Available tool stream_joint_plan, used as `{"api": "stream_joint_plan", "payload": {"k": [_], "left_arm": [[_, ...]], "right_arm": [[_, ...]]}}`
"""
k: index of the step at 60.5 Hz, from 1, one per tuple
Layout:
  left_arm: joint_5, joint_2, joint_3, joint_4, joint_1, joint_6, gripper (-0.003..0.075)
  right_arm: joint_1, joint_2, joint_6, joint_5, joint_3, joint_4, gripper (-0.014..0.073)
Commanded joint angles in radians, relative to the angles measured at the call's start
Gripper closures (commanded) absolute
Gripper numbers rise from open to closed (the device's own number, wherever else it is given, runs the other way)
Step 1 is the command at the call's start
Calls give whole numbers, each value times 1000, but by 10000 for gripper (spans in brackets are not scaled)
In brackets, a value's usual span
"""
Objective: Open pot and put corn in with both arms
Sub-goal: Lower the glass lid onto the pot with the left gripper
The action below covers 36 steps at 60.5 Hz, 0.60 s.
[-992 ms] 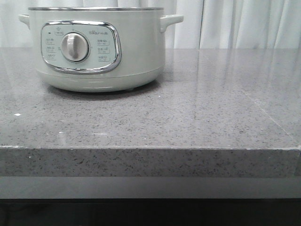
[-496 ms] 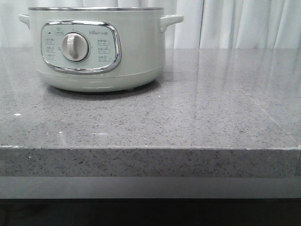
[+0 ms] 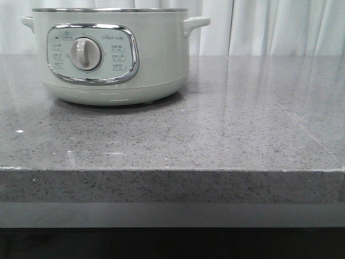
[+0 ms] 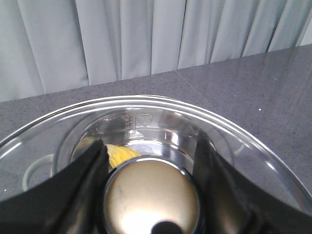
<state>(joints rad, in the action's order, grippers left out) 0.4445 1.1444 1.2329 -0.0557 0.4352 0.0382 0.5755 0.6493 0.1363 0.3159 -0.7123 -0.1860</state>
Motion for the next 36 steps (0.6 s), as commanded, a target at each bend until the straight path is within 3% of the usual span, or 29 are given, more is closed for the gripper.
{"api": "stream_joint_plan", "payload": {"k": [1, 21, 36], "left_arm": [[-152, 62, 112, -10, 3, -3, 513], [-238, 331, 312, -10, 3, -3, 513], [-288, 425, 352, -10, 3, -3, 513]], "right_arm": [[-3, -6, 10, -80, -27, -10, 48], [-3, -6, 10, -80, -27, -10, 48], [-3, -6, 10, -80, -27, -10, 48]]}}
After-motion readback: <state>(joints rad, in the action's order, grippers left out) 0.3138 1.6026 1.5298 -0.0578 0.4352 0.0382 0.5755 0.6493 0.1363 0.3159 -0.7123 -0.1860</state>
